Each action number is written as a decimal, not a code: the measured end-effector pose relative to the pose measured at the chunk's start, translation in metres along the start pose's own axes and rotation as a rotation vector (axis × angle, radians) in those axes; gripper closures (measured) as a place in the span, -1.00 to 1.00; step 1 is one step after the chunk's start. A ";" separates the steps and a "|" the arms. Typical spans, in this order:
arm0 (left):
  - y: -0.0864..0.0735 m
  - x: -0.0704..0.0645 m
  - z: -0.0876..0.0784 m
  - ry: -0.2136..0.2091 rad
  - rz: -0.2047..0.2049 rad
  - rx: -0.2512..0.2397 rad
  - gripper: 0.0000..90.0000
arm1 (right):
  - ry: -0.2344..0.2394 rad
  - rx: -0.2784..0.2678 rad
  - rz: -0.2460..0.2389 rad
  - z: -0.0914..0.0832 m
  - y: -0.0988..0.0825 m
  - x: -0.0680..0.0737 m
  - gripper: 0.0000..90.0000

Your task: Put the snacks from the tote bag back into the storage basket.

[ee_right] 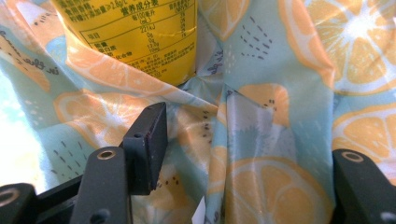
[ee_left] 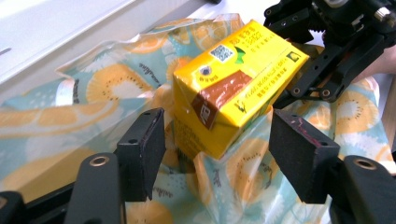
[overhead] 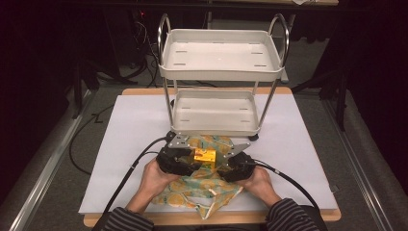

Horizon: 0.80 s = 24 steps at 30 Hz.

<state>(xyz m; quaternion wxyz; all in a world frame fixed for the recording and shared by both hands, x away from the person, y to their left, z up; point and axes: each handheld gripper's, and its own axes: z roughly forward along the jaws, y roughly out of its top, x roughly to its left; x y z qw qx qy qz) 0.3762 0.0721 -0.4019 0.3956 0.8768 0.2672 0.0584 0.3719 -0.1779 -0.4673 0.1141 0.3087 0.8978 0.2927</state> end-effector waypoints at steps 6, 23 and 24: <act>0.006 0.002 0.009 -0.029 0.019 -0.008 -0.21 | 0.000 0.000 0.004 0.000 0.000 0.000 -0.07; 0.013 0.002 0.023 -0.040 0.028 -0.010 -0.29 | 0.001 0.000 0.002 0.000 0.000 0.000 -0.07; 0.012 0.002 0.024 -0.040 0.028 -0.007 -0.28 | 0.001 0.000 0.003 0.000 0.000 0.000 -0.07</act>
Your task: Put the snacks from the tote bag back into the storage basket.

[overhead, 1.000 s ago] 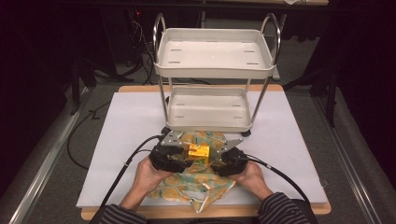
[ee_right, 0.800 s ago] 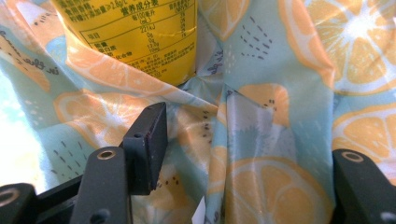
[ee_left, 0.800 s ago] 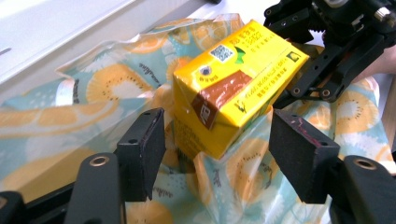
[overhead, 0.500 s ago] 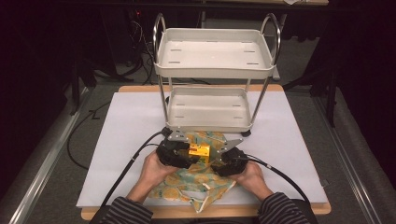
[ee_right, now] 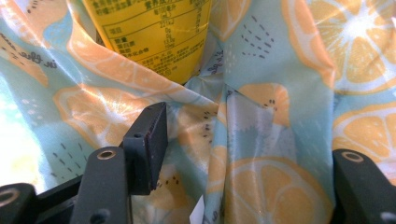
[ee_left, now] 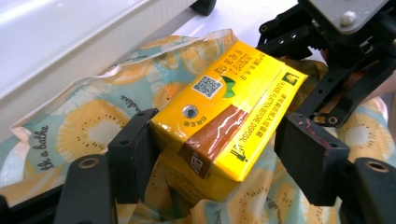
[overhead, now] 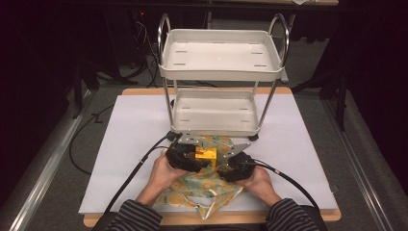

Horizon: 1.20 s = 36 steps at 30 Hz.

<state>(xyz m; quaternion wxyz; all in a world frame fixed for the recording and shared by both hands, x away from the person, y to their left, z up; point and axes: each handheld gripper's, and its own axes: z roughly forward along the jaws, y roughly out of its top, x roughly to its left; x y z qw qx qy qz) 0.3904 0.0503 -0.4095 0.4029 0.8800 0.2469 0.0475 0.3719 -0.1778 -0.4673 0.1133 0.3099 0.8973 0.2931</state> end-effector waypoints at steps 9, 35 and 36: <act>-0.001 -0.007 -0.003 -0.012 0.043 0.023 -0.14 | 0.000 0.000 0.002 0.000 0.000 0.000 -0.07; -0.001 -0.010 -0.002 0.018 0.097 0.012 0.12 | 0.001 -0.002 0.002 0.000 0.000 0.000 -0.07; -0.001 -0.011 -0.004 0.030 0.080 0.019 0.13 | 0.001 -0.003 0.000 0.000 -0.001 0.000 -0.07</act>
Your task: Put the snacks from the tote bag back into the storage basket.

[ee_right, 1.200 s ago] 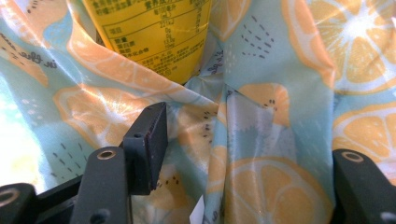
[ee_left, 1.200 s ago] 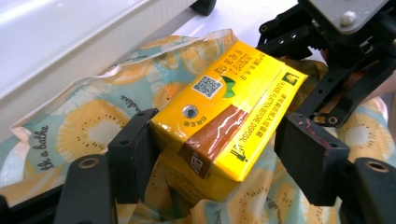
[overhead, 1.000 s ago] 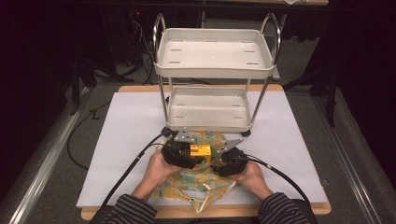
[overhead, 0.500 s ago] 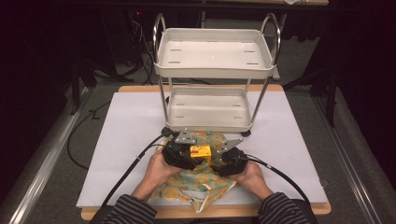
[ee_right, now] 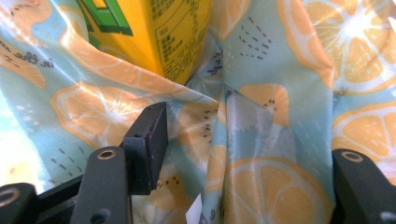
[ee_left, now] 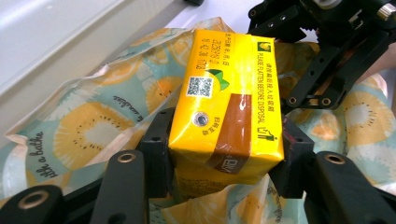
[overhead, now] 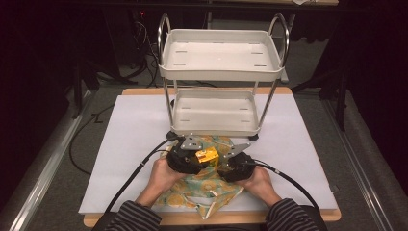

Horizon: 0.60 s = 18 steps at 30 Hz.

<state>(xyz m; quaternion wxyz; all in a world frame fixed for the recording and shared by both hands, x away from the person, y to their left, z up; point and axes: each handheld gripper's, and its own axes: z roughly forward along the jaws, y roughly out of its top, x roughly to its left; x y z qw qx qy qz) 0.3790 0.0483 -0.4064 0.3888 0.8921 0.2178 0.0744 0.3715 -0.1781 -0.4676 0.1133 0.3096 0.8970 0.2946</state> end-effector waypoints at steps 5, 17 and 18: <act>0.004 0.001 -0.014 0.003 -0.027 -0.072 0.13 | 0.001 0.000 -0.001 0.000 0.000 0.000 -0.07; 0.008 0.012 -0.038 0.032 -0.068 -0.135 0.14 | 0.005 -0.002 -0.007 0.000 0.000 -0.001 -0.07; 0.008 0.012 -0.039 0.031 -0.070 -0.136 0.14 | 0.003 -0.001 -0.007 0.000 0.000 -0.001 -0.07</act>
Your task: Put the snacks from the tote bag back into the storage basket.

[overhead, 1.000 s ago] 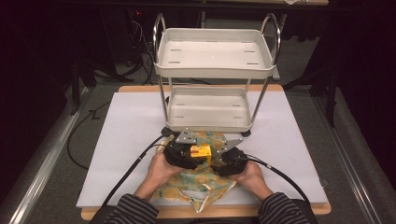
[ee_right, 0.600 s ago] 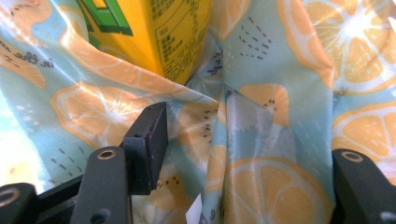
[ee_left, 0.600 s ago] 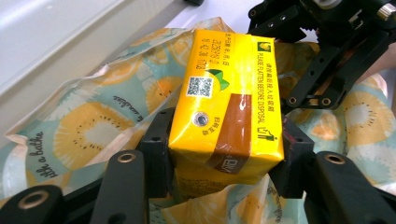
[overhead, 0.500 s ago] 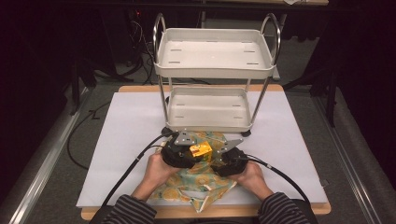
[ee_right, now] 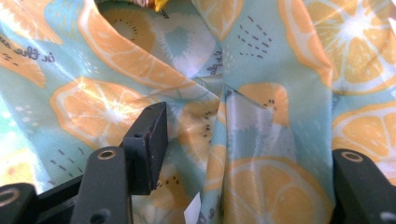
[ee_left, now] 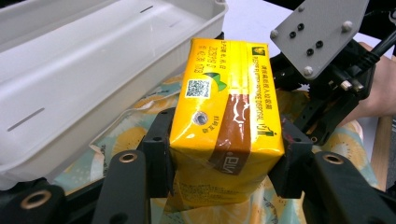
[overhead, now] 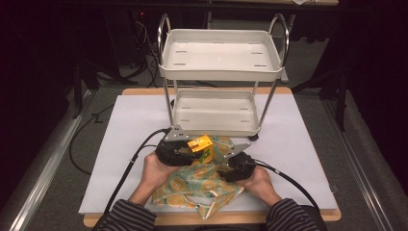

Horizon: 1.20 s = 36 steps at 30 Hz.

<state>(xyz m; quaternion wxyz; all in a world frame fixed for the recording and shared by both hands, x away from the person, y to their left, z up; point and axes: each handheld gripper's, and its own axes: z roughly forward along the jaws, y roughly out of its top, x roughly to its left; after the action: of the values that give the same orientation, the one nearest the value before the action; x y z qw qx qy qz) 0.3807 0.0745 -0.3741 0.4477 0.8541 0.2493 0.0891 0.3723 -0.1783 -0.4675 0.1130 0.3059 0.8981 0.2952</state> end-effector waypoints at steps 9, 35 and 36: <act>0.002 0.004 -0.004 0.020 -0.024 -0.015 0.15 | 0.003 0.002 0.002 -0.001 0.000 0.001 -0.07; 0.020 0.015 -0.022 0.082 -0.043 -0.100 0.15 | -0.011 -0.124 0.000 -0.046 0.001 0.005 0.02; 0.021 0.015 -0.023 0.085 -0.041 -0.103 0.15 | -0.017 -0.134 0.001 -0.049 0.001 0.006 0.02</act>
<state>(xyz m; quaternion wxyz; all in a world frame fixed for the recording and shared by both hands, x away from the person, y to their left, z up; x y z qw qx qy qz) 0.3926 0.0885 -0.3451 0.4815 0.8202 0.2807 0.1290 0.3497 -0.1965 -0.4281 0.1408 0.3009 0.8751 0.3520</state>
